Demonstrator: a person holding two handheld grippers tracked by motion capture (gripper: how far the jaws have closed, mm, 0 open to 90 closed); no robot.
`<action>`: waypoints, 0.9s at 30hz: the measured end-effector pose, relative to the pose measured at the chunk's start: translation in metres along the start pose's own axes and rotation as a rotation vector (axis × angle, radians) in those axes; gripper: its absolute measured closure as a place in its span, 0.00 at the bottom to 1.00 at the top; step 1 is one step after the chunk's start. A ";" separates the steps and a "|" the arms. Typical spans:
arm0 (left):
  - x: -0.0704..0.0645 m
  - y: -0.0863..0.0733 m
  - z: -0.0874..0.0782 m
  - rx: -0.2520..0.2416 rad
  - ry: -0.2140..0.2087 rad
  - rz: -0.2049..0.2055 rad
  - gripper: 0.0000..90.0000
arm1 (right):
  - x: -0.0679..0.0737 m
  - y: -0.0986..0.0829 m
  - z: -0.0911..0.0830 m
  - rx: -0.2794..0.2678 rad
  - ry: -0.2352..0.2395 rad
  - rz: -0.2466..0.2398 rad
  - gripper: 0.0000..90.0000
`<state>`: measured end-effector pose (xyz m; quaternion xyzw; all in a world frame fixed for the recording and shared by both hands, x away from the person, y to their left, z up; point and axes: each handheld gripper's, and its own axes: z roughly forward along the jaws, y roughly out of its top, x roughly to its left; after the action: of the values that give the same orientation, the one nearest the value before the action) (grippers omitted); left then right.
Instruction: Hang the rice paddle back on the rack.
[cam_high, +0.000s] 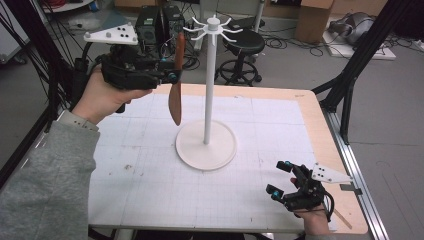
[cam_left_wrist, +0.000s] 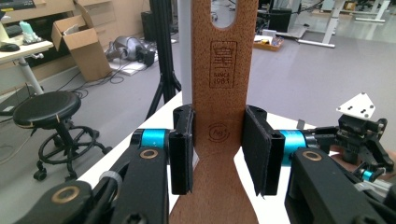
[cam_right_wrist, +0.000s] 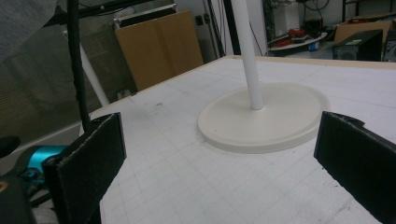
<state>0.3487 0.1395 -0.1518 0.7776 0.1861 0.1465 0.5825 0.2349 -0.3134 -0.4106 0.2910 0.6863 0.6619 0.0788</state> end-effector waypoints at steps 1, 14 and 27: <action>-0.001 0.001 0.001 0.002 0.003 0.002 0.72 | 0.000 0.000 0.000 0.000 0.000 0.000 0.01; 0.000 0.008 0.012 -0.007 0.033 -0.024 0.72 | 0.002 0.000 0.000 -0.002 0.000 0.000 0.01; -0.005 0.010 0.017 -0.017 0.031 -0.015 0.72 | 0.002 0.000 0.000 0.001 0.001 -0.001 0.01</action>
<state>0.3534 0.1200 -0.1468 0.7687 0.1997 0.1559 0.5873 0.2336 -0.3126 -0.4099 0.2902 0.6868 0.6617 0.0786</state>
